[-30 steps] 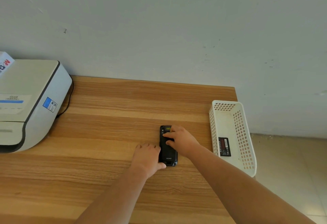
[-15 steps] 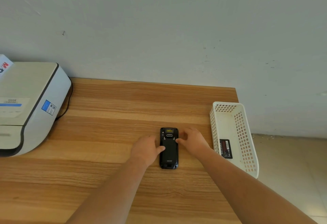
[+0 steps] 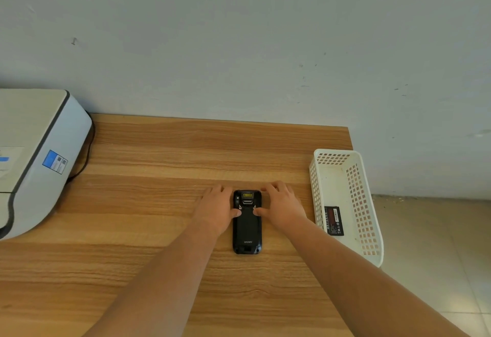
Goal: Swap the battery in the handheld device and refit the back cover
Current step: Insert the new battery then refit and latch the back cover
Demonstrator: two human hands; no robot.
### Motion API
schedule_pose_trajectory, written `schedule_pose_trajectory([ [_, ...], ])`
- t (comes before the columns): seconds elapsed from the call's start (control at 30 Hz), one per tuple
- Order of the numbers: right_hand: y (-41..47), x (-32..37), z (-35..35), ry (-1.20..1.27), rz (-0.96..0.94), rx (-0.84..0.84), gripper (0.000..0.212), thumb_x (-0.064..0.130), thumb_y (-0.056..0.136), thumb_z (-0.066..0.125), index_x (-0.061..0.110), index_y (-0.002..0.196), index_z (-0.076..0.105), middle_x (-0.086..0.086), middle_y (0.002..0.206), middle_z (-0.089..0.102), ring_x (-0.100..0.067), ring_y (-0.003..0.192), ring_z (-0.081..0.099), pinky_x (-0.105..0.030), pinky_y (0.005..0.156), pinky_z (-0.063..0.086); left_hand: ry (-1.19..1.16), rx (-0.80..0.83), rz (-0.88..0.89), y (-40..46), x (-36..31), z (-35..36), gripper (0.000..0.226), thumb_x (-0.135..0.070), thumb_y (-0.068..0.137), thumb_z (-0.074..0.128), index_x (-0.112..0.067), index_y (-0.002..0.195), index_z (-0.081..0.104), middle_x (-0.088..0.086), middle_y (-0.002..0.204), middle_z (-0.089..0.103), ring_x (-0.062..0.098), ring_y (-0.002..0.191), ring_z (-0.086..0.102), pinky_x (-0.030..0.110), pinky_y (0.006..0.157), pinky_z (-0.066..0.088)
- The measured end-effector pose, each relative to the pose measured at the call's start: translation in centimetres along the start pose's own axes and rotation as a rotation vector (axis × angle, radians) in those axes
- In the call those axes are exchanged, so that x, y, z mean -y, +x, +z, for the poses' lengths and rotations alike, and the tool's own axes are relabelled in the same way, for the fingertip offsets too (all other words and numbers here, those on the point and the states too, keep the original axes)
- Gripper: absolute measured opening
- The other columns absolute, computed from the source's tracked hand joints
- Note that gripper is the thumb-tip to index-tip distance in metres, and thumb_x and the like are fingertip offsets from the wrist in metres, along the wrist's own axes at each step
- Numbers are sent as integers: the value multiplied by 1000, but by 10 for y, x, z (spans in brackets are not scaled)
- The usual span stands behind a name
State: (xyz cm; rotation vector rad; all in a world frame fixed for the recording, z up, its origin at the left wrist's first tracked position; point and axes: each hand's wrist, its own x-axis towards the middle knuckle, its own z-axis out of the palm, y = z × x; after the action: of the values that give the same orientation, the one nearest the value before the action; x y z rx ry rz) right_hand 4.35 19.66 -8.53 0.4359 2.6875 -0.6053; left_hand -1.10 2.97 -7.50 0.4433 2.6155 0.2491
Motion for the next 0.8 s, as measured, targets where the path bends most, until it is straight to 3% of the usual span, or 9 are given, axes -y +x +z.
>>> schedule_pose_trajectory([
  [0.33, -6, 6, -2, -84, -48, -22, 55, 47, 85, 64, 26, 133, 47, 1, 141, 43, -23, 132, 37, -43, 109, 32, 40, -7, 87, 2, 1, -2, 59, -41, 87, 67, -28, 140, 45, -2, 136, 48, 21, 130, 40, 43, 109, 32],
  [0.8, -7, 6, 3, -76, -66, -64, 41, 45, 85, 64, 26, 119, 53, 4, 131, 50, -20, 124, 42, -39, 103, 35, 3, -23, 81, 2, 5, 3, 57, -37, 89, 66, -29, 140, 43, -3, 137, 47, 21, 131, 39, 46, 111, 32],
])
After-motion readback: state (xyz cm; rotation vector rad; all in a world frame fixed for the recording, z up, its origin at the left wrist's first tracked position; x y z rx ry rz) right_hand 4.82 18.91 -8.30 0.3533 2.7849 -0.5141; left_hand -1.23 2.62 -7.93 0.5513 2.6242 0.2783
